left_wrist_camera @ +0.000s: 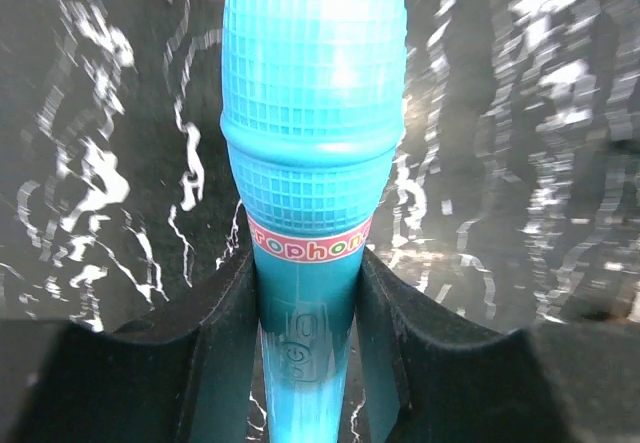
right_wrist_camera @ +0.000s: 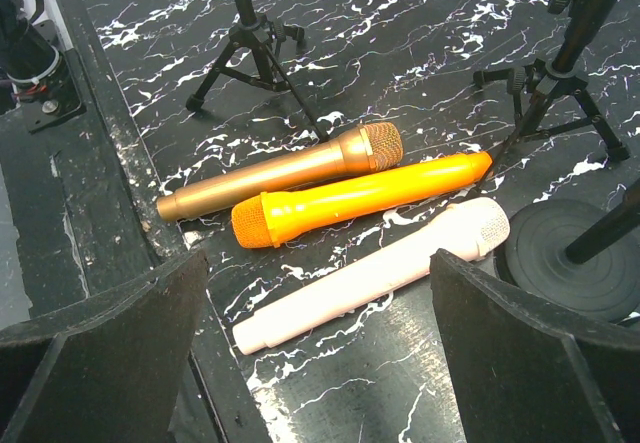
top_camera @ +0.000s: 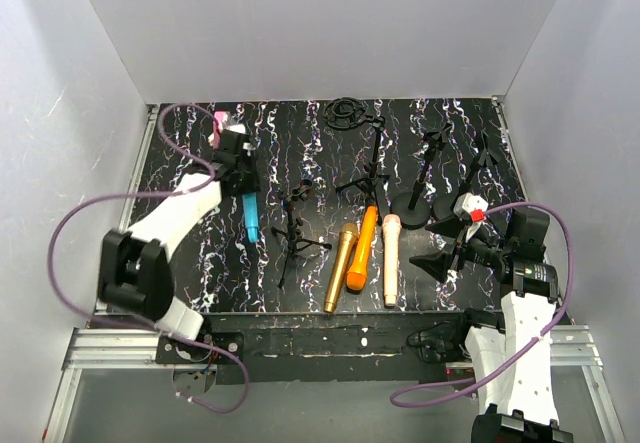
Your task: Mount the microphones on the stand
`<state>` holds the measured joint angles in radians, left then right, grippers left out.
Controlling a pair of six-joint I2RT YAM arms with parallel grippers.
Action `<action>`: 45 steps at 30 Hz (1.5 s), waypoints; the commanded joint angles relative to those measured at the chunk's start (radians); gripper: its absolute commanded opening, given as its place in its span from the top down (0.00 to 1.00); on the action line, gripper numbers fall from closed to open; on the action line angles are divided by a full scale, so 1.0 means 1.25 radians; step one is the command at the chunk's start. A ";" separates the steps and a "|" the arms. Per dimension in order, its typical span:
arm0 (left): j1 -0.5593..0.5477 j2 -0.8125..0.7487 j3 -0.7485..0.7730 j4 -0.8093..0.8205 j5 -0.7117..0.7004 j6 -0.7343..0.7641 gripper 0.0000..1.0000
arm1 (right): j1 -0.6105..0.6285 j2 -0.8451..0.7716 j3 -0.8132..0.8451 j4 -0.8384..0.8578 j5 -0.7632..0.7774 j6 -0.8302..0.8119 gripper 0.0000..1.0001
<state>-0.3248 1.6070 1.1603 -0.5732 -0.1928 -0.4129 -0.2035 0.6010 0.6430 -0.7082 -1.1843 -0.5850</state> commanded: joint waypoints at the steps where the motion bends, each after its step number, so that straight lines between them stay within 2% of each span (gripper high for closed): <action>1: -0.002 -0.240 -0.036 0.105 -0.011 0.104 1.00 | -0.003 -0.005 0.000 -0.007 -0.009 -0.018 0.02; 6: 0.001 -0.416 -0.062 0.153 -0.024 0.201 1.00 | -0.003 0.000 0.000 -0.008 -0.011 -0.019 0.02; 10: 0.000 -0.516 -0.056 0.222 0.055 0.269 1.00 | -0.003 0.000 -0.001 -0.007 -0.012 -0.019 0.02; 13: 0.001 -0.544 -0.031 0.250 0.224 0.312 1.00 | -0.003 0.001 -0.001 -0.007 -0.011 -0.020 0.02; 17: 0.000 -0.528 0.001 0.329 0.468 0.291 1.00 | -0.003 0.000 -0.003 -0.007 -0.010 -0.020 0.02; 20: 0.001 -0.510 0.014 0.412 0.565 0.245 1.00 | -0.003 -0.001 -0.003 -0.007 -0.011 -0.020 0.02; 28: -0.002 -0.406 0.041 0.659 0.657 0.046 1.00 | -0.003 -0.001 -0.004 -0.007 -0.012 -0.020 0.02; 32: -0.022 -0.365 0.035 0.741 0.661 -0.018 1.00 | -0.003 -0.001 -0.004 -0.007 -0.011 -0.023 0.02; 39: -0.101 -0.354 0.029 0.727 0.630 0.036 1.00 | -0.004 0.003 -0.005 -0.005 -0.012 -0.023 0.02; 45: -0.134 -0.348 0.027 0.682 0.607 0.102 1.00 | -0.003 0.003 -0.005 -0.005 -0.012 -0.024 0.02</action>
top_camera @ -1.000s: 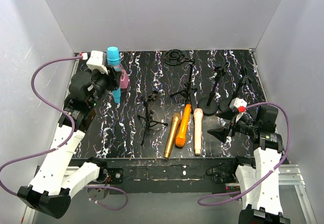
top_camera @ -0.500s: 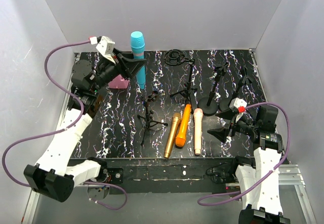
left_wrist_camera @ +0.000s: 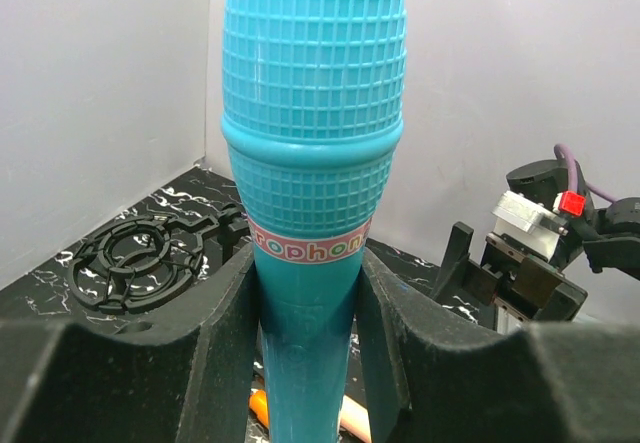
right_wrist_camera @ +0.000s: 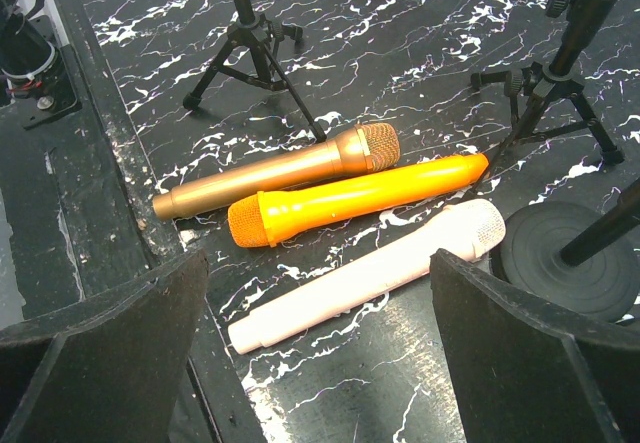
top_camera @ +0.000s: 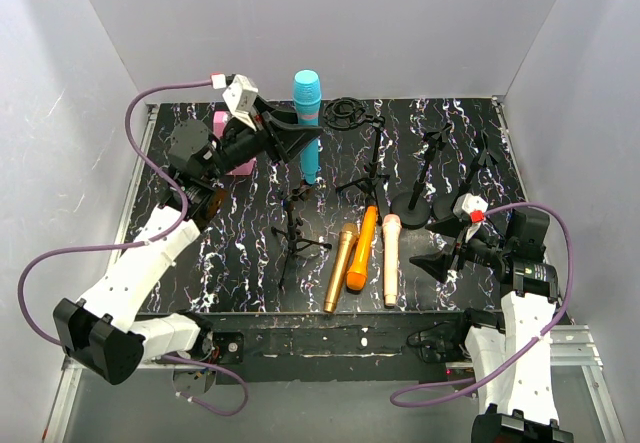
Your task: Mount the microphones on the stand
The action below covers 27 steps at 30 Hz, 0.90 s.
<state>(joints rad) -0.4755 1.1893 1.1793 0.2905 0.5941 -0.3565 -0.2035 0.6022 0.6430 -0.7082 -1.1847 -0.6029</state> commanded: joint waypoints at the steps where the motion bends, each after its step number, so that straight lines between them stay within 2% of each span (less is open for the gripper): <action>1: -0.016 -0.014 0.010 -0.016 -0.029 0.068 1.00 | -0.003 0.002 -0.005 -0.005 -0.011 -0.009 0.02; 27: -0.022 -0.006 -0.066 -0.040 -0.043 0.126 1.00 | -0.003 0.001 -0.004 -0.008 -0.012 -0.010 0.02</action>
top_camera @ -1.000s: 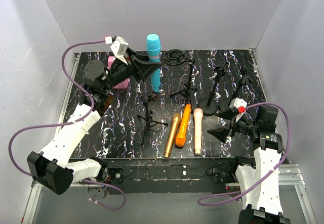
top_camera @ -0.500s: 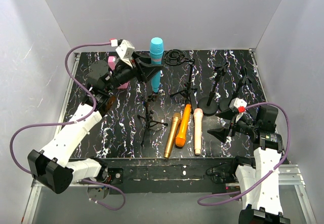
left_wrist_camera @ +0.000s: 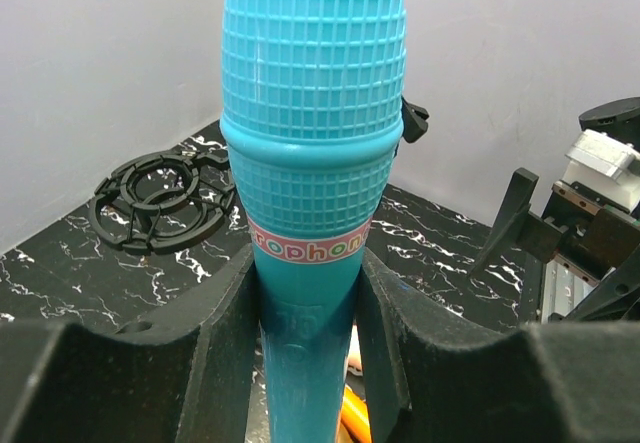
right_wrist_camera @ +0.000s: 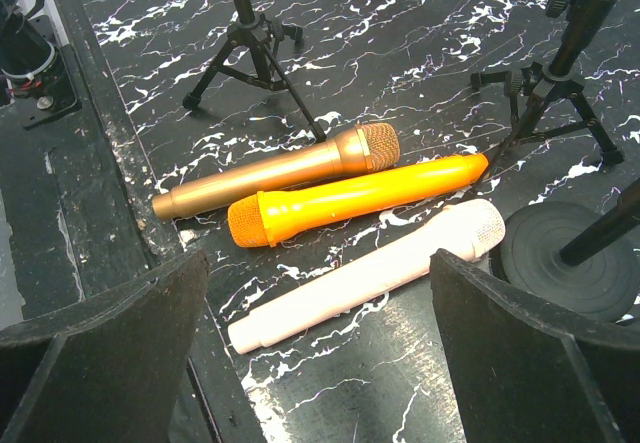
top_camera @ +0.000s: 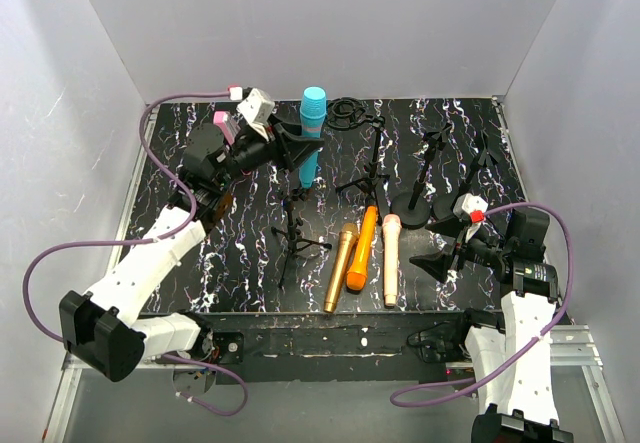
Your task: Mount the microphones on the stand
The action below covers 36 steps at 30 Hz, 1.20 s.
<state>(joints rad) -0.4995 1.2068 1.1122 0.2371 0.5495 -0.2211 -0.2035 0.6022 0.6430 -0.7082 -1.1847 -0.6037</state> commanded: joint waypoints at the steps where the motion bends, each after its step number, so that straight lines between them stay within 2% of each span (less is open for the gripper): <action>1: -0.003 -0.024 -0.016 0.001 -0.006 0.020 1.00 | -0.004 0.001 -0.004 -0.008 -0.011 -0.009 0.02; 14: -0.003 -0.072 -0.110 -0.015 -0.005 0.034 1.00 | -0.003 0.001 -0.004 -0.008 -0.012 -0.013 0.02; 36: -0.003 -0.025 -0.162 -0.128 -0.021 0.063 1.00 | -0.003 -0.001 -0.004 -0.010 -0.012 -0.013 0.02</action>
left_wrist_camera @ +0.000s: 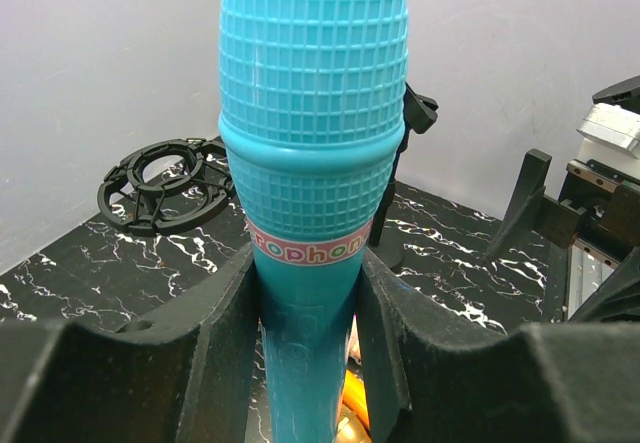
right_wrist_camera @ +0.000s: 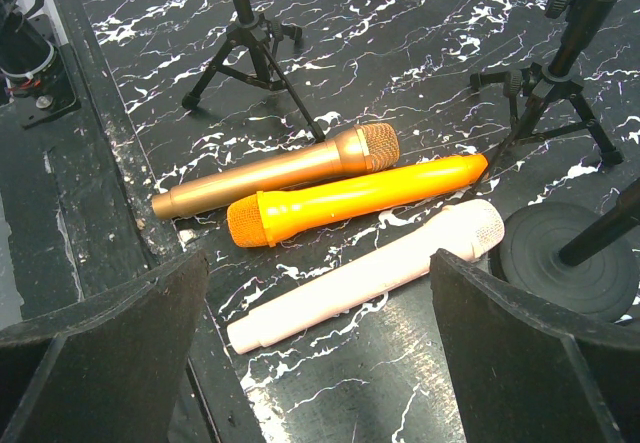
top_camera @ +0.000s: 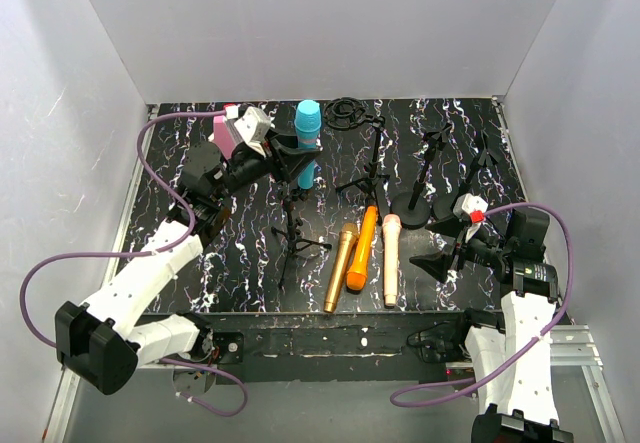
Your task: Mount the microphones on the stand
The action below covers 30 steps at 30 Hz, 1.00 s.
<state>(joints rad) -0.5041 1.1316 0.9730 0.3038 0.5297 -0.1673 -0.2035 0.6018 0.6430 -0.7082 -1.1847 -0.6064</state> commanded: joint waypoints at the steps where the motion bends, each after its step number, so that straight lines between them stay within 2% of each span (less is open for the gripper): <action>1: 0.000 0.040 -0.048 -0.193 -0.008 0.022 1.00 | -0.003 0.000 -0.004 -0.010 -0.013 -0.011 0.02; 7: 0.001 0.052 -0.049 -0.234 -0.006 0.038 1.00 | -0.003 0.000 -0.004 -0.011 -0.013 -0.012 0.02; 12: 0.001 0.036 -0.074 -0.221 -0.042 0.020 1.00 | -0.003 0.000 -0.004 -0.011 -0.013 -0.012 0.02; 13: 0.001 0.031 -0.073 -0.217 -0.053 0.011 0.97 | -0.003 0.000 -0.004 -0.011 -0.014 -0.012 0.02; 14: 0.001 0.027 -0.067 -0.216 -0.073 -0.002 0.86 | -0.003 0.000 -0.004 -0.014 -0.016 -0.012 0.02; 16: 0.001 0.027 -0.046 -0.223 -0.091 -0.015 0.72 | -0.003 0.000 -0.005 -0.014 -0.014 -0.012 0.02; 19: 0.001 0.038 -0.004 -0.236 -0.111 -0.028 0.46 | -0.003 -0.002 -0.004 -0.013 -0.013 -0.013 0.02; 22: 0.001 0.041 0.020 -0.222 -0.117 -0.045 0.26 | -0.003 -0.002 -0.004 -0.014 -0.011 -0.013 0.02; 25: 0.001 0.040 0.036 -0.215 -0.116 -0.055 0.14 | -0.003 -0.003 -0.005 -0.014 -0.011 -0.014 0.02; 28: 0.001 0.027 0.047 -0.217 -0.111 -0.052 0.11 | -0.003 -0.003 -0.005 -0.013 -0.011 -0.013 0.02; 30: 0.001 0.010 0.045 -0.221 -0.111 -0.042 0.02 | -0.003 -0.002 -0.004 -0.013 -0.012 -0.013 0.02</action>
<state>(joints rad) -0.5068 1.2011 0.9829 0.0460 0.4034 -0.2287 -0.2035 0.6018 0.6430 -0.7086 -1.1847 -0.6071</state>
